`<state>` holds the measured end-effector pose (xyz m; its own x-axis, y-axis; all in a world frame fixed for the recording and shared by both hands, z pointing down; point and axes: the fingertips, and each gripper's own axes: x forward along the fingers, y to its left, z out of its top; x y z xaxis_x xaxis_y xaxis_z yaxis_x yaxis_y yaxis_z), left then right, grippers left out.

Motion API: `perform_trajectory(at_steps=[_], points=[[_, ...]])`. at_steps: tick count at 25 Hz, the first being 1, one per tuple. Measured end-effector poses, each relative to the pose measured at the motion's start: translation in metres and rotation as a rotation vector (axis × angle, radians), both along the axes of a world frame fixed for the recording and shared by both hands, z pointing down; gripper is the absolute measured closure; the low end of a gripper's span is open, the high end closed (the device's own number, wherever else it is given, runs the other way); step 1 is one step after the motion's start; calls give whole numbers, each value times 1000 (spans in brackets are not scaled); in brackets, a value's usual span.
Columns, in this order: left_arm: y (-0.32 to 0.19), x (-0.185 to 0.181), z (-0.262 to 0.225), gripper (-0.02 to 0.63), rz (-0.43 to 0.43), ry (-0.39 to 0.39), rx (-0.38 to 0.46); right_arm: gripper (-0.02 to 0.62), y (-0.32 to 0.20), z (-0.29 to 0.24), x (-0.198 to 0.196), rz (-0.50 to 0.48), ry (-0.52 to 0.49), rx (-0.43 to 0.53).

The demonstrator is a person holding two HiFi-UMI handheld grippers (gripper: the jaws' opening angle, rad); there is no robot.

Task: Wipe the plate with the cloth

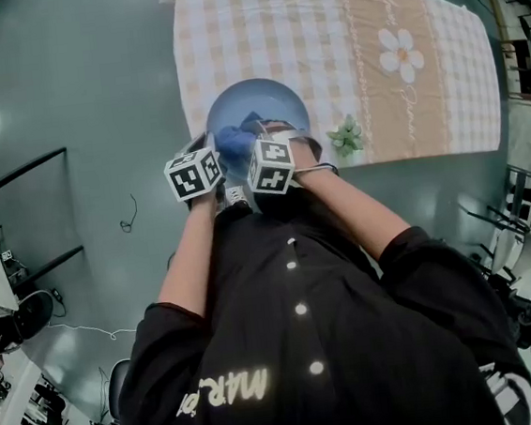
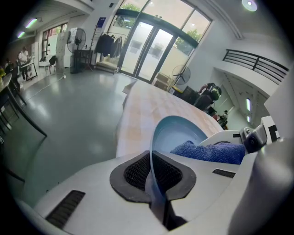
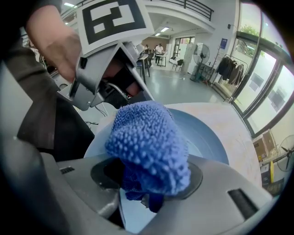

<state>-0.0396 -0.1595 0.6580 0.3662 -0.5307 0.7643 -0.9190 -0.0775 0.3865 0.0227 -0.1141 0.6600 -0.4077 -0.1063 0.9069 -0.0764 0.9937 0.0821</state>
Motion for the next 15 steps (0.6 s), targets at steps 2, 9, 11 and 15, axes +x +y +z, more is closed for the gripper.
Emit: perform_trajectory(at_steps=[2,9,11,15], points=[[-1,0,0,577,1,-4,-1,394,3,1,1,-45,13,15],[-2,0,0,577,-1,-13,2,396,13,4,7,-137,37,47],[-1,0,0,577,0,-13,0,396,17,5,11,-148,41,49],[-1,-1,0,577,0,-19,3,396,27,5,17,-171,42,34]])
